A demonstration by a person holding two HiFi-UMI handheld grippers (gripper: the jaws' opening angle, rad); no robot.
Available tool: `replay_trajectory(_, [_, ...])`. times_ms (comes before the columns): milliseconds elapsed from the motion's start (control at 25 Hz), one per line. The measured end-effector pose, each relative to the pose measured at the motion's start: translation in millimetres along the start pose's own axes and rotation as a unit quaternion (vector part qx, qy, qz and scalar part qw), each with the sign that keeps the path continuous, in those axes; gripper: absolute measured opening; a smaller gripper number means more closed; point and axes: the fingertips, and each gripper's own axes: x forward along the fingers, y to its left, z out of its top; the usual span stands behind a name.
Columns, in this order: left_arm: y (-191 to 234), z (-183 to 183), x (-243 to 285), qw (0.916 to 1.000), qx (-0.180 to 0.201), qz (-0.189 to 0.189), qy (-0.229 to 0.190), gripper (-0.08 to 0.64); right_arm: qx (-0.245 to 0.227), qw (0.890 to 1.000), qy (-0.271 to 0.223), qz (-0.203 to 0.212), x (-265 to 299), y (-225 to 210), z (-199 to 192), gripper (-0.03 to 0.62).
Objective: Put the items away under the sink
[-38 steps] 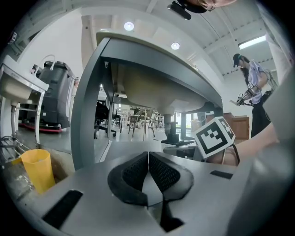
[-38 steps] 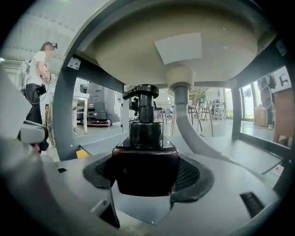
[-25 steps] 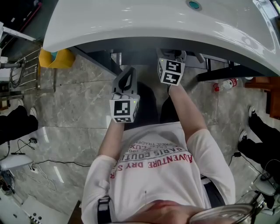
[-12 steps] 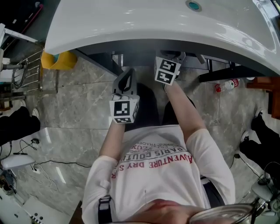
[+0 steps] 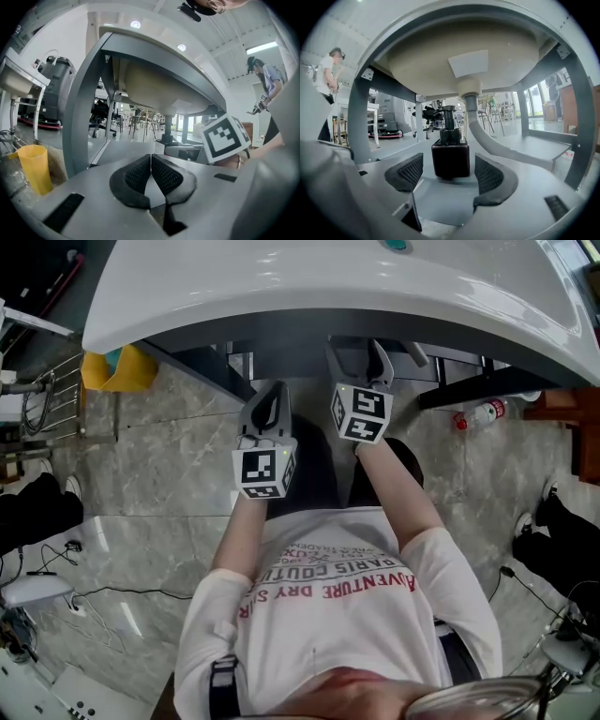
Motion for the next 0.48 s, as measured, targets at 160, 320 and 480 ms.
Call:
replay_trajectory(160, [-13, 2, -2, 1.0, 0.001, 0.001, -0.01, 0.028, -0.002, 0.999, -0.033, 0.006, -35, -2, 3, 0.056])
replay_trajectory(320, [-25, -3, -4, 0.9999, -0.002, 0.005, -0.011, 0.028, -0.012, 0.998, -0.047, 0.036, -60, 2, 2, 0.026])
replay_trajectory(480, [-37, 1, -4, 0.9999, -0.002, 0.005, -0.016, 0.028, -0.037, 0.995, -0.055, 0.078, -80, 10, 13, 0.025])
